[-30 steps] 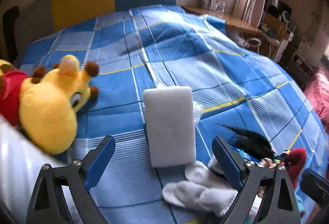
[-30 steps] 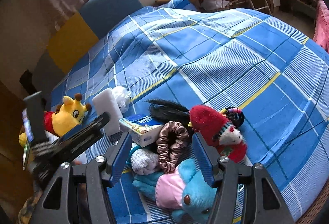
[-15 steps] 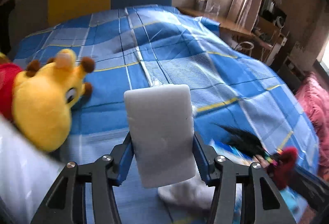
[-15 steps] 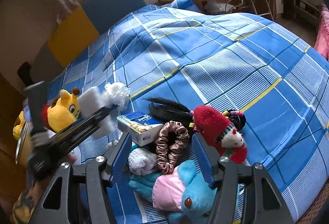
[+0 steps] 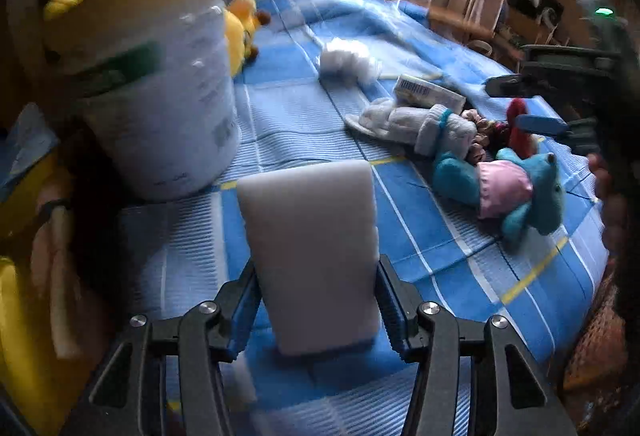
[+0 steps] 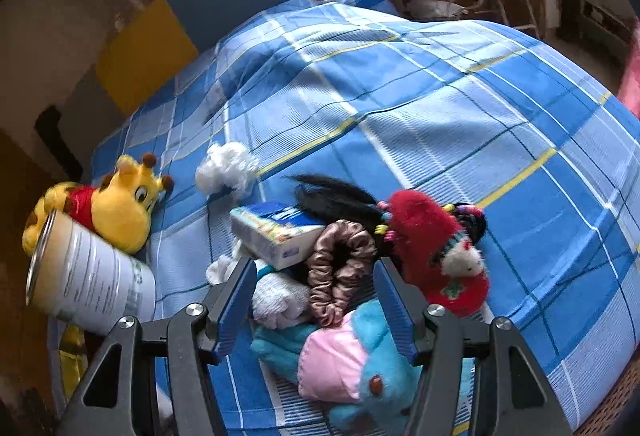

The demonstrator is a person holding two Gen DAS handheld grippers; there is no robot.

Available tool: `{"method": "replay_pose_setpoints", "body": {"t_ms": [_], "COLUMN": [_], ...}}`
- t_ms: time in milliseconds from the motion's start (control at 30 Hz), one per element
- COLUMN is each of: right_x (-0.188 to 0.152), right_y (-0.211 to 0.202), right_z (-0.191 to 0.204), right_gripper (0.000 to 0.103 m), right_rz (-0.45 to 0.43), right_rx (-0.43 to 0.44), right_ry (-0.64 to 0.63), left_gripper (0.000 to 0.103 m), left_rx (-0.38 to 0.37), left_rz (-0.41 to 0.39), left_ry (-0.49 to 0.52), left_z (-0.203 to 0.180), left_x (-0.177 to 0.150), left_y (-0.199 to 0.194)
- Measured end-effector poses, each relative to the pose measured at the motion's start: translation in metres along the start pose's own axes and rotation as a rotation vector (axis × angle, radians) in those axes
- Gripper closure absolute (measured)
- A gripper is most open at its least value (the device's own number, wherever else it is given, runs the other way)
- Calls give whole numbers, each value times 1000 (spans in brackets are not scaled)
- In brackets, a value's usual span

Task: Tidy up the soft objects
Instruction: 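Lift the white sponge with the left gripper while right grasps the plastic-wrapped ball, then place the white sponge into the gold tray with the left gripper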

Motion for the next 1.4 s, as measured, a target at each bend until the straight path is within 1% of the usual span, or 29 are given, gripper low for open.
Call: {"method": "replay_pose_setpoints", "body": {"t_ms": [133, 267, 367, 433, 500, 600, 667, 767, 833, 900, 933, 967, 1000, 1033, 1067, 1100, 1167, 1267, 1400], "right_x": [-5, 0, 17, 32, 47, 63, 75, 87, 91, 89, 87, 85, 84, 82, 81, 80, 77, 65, 48], "right_y": [2, 8, 19, 37, 61, 93, 114, 139, 156, 174, 179, 183, 183, 183, 179, 175, 161, 134, 102], "right_z": [18, 44, 66, 82, 97, 111, 118, 126, 131, 132, 134, 135, 136, 137, 139, 141, 143, 149, 149], "right_gripper": [41, 41, 41, 41, 41, 41, 41, 40, 39, 39, 39, 44, 57, 61, 68, 74, 76, 76, 76], "right_rz": [20, 34, 14, 14, 33, 70, 94, 131, 170, 230, 241, 243, 238, 235, 221, 211, 187, 158, 152], "right_rx": [30, 56, 45, 23, -16, -64, -95, -111, -102, -95, -84, -73, -69, -69, -63, -58, -49, -25, 6], "right_ry": [-78, -172, -265, -328, -403, -461, -479, -484, -477, -459, -451, -447, -449, -452, -458, -463, -477, -523, -543], "left_gripper": [49, 49, 49, 50, 50, 49, 49, 49, 49, 49, 49, 49, 49, 49, 49, 49, 49, 49, 49], "left_rx": [9, -23, -42, -51, -60, -76, -92, -105, -109, -111, -112, -113, -112, -111, -110, -108, -105, -96, -87], "left_rz": [-11, -10, -14, -10, -10, -6, 3, 9, 11, 9, 12, 13, 13, 13, 11, 9, 6, 0, -11], "left_ry": [-2, -52, -73, -85, -90, -106, -124, -137, -143, -147, -151, -152, -152, -152, -150, -148, -145, -142, -131], "left_z": [-1, 12, 16, 17, 18, 21, 24, 26, 26, 27, 27, 27, 27, 26, 26, 26, 25, 24, 22], "left_x": [-5, -9, -7, -7, -6, -6, -6, -5, -6, -6, -6, -6, -6, -6, -6, -6, -7, -7, -7], "left_y": [-5, 0, 1, 4, 5, 7, 9, 11, 12, 12, 12, 13, 13, 13, 12, 12, 11, 9, 3]}}
Point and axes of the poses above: each gripper's, at about its wrist camera, not at the fingertips, and y roughly the way its jaws point, z to its left, x to its top, the point moved 4 cm from there along y, roughly the way its jaws point, and after that the axes turned 2 degrees about -z, right-handed, at the moved point
